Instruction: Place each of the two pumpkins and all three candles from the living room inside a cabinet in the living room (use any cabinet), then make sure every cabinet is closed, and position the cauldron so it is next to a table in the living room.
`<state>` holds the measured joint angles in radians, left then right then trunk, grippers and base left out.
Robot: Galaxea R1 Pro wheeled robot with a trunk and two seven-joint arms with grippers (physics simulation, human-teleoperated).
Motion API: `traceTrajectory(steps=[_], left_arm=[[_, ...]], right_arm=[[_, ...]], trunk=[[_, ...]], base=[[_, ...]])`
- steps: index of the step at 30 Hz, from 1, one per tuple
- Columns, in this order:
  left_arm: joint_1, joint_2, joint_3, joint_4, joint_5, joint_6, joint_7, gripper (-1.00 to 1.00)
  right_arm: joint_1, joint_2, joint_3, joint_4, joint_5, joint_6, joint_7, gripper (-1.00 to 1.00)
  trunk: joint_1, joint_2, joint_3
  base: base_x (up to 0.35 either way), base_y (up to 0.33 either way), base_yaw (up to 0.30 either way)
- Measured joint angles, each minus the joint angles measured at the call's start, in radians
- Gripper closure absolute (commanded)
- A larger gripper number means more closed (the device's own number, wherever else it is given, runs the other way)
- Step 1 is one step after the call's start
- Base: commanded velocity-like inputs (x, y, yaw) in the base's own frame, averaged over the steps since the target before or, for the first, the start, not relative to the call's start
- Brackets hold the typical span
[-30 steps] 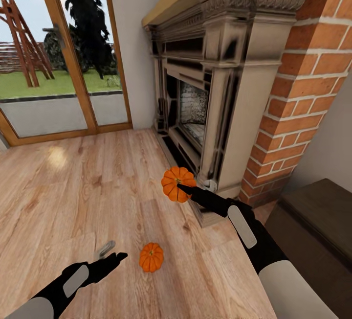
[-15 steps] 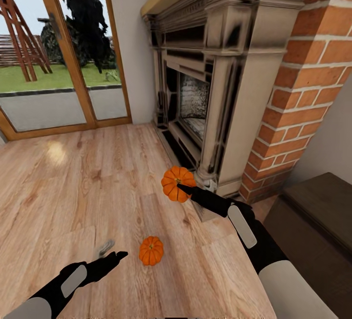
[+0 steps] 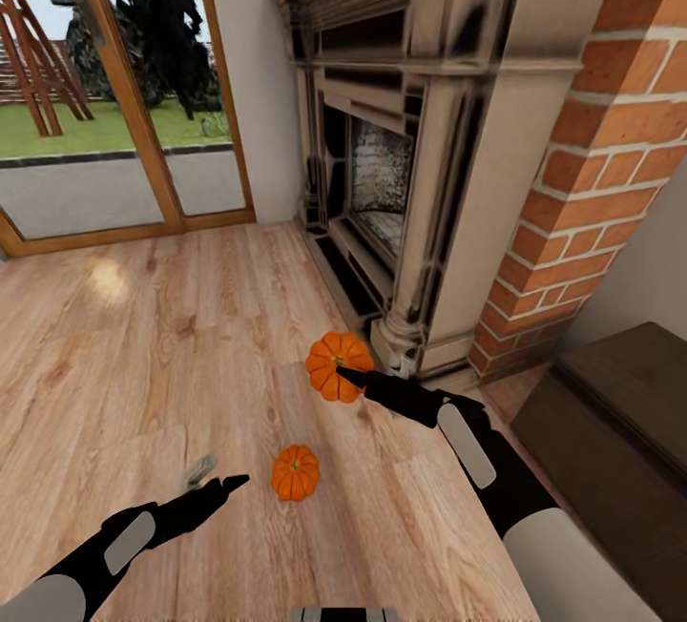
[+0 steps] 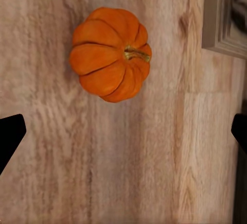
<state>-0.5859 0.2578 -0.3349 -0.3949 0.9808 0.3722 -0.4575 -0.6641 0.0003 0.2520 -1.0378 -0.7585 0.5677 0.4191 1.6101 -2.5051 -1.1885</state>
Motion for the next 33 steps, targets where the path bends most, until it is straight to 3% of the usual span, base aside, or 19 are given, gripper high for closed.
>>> traceTrajectory(steps=[11,15,17,21,33], left_arm=[[-0.009,0.000,0.000,-0.004,0.001,0.001,-0.006,-1.00],[-0.009,0.022,0.002,-0.011,0.004,0.000,-0.009,-1.00],[-0.011,0.041,0.002,-0.011,0.005,0.005,-0.066,-1.00],[-0.017,0.046,0.002,-0.011,0.002,0.006,-0.106,-1.00],[-0.018,0.047,0.002,-0.012,0.001,0.007,-0.113,-1.00]], right_arm=[[0.000,0.009,0.001,0.001,0.001,-0.003,0.000,1.00],[0.000,0.008,0.001,0.001,0.001,-0.003,0.001,1.00],[0.000,0.007,0.001,0.000,0.001,-0.002,0.001,1.00],[0.000,0.008,0.001,0.000,0.001,-0.001,0.002,1.00],[0.000,0.009,0.001,0.000,0.001,-0.001,0.002,1.00]], trunk=[[0.005,-0.003,-0.043],[0.007,-0.004,-0.058],[0.008,-0.004,-0.066],[0.009,-0.005,-0.081],[0.015,-0.008,-0.128]], base=[[0.000,0.000,0.000],[0.000,0.000,0.000],[0.000,0.000,0.000],[0.000,0.000,0.000],[0.000,0.000,0.000]])
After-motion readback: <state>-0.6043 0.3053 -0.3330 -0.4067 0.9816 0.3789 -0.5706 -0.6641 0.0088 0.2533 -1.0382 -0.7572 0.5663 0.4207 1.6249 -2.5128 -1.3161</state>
